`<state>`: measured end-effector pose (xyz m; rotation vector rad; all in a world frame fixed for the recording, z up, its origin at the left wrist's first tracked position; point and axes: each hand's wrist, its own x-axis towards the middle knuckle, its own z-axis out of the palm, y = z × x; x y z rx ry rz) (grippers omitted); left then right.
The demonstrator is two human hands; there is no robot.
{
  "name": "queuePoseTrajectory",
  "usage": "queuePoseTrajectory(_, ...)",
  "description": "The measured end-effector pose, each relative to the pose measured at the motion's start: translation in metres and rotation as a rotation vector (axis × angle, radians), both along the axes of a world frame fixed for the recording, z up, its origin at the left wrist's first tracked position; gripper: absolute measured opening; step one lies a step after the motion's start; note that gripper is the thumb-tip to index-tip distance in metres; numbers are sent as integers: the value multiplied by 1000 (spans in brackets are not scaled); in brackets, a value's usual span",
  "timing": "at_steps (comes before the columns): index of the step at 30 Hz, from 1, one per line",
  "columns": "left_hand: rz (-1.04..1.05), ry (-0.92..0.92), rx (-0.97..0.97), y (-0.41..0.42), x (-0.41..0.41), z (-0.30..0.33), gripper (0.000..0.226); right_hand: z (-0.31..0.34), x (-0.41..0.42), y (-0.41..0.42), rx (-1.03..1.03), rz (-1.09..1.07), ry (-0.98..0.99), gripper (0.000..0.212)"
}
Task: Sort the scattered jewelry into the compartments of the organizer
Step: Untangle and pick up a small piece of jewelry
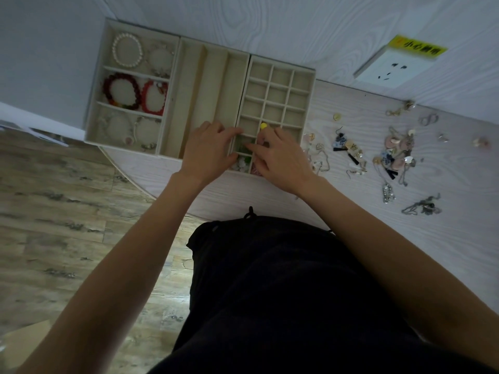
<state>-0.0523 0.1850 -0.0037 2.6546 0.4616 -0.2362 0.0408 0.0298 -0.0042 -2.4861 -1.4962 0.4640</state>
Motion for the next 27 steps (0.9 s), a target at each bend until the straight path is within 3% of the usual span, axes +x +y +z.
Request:
queuePoseTrajectory(6, 100, -120, 35, -10, -8, -8, 36, 5, 6, -11, 115, -161, 92, 25)
queuePoseTrajectory(15, 280, -90, -31, -23, 5, -2, 24, -1, -10, -36, 125, -204, 154, 25)
queuePoseTrajectory(18, 241, -87, 14, -24, 6, 0, 24, 3, -9, -48, 171, -262, 206, 25)
queuePoseTrajectory(21, 144, -200, 19, -35, 7, 8, 21, 10, -5, -70, 247, -339, 212, 25)
queuePoseTrajectory(25, -113, -401, -89, -77, 27, 20, 18, 10, 5, -123, 312, -544, 80, 24)
queuePoseTrajectory(27, -244, -407, -135, -105, 49, 21, 21, 6, 10, -151, 282, -698, 49, 25)
